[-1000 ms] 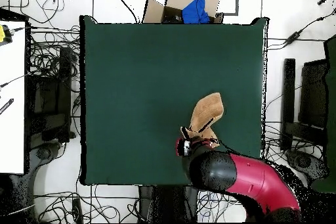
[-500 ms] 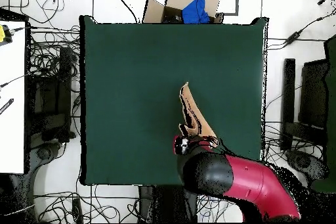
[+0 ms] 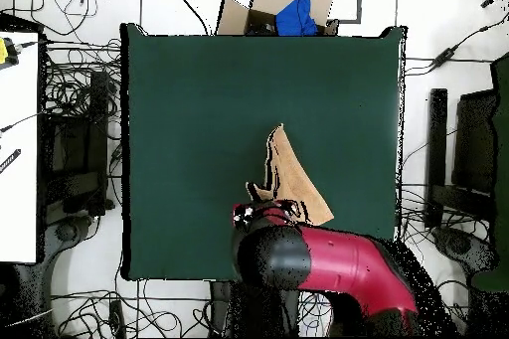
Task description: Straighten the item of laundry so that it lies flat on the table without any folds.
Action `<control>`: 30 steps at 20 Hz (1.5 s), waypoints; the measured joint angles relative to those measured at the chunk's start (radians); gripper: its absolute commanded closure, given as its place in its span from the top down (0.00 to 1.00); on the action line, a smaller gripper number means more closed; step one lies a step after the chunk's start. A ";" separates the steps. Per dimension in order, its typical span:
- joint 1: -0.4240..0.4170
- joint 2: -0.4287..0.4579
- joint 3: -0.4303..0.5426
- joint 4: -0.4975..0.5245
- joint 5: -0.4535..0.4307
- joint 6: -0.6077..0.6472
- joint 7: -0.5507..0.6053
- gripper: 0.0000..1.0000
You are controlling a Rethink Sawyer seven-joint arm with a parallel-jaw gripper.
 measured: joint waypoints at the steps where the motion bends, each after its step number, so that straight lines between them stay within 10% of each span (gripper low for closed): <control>1: 0.011 0.006 -0.001 -0.003 0.000 0.000 0.000 0.00; 30: 0.289 0.273 -0.142 -0.131 0.059 -0.101 0.023 0.00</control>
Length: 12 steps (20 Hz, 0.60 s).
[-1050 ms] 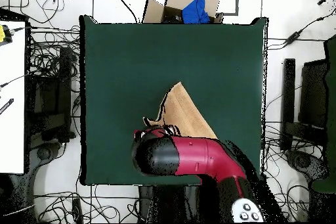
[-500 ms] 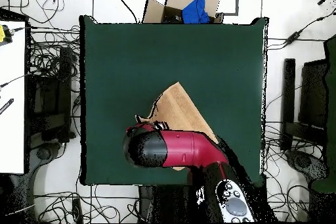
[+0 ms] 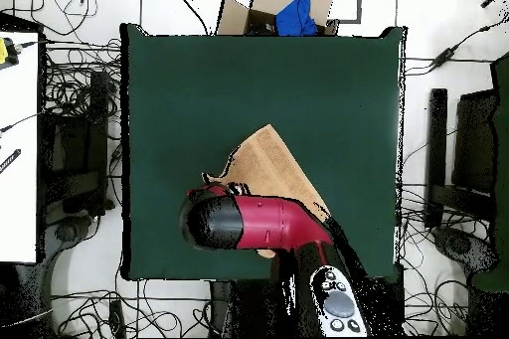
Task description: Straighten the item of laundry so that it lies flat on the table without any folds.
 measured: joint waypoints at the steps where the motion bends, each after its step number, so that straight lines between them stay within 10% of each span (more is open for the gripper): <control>1: 0.006 0.002 -0.004 0.000 0.003 -0.001 0.000 0.00; 10: 0.069 0.019 -0.058 -0.008 0.046 -0.005 0.000 0.00; 11: 0.088 0.031 -0.071 -0.017 0.065 -0.016 0.000 1.00; 12: 0.089 0.031 -0.072 -0.017 0.067 -0.018 0.000 1.00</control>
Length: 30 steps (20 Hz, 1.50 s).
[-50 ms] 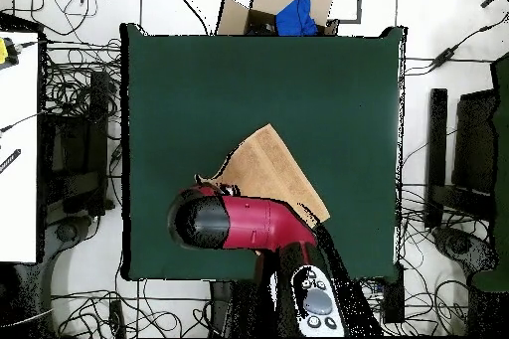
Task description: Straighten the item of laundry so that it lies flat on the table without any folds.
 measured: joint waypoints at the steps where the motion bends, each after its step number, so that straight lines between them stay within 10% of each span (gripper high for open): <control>1: 0.001 0.001 -0.001 -0.001 0.002 -0.001 0.000 1.00; 30: 0.220 0.007 -0.182 -0.053 0.123 -0.034 0.010 1.00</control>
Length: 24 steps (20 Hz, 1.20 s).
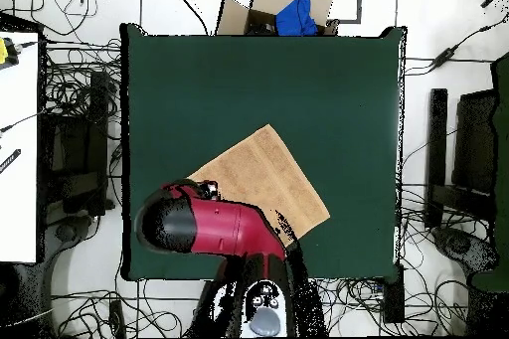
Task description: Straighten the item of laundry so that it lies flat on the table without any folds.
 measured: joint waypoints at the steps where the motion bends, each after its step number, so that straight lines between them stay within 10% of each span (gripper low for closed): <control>1: 0.007 0.000 -0.005 -0.003 0.004 0.000 0.000 1.00; 12: 0.100 -0.052 -0.122 -0.031 0.013 0.109 0.000 1.00; 24: 0.012 -0.087 -0.148 -0.031 0.013 0.110 0.000 1.00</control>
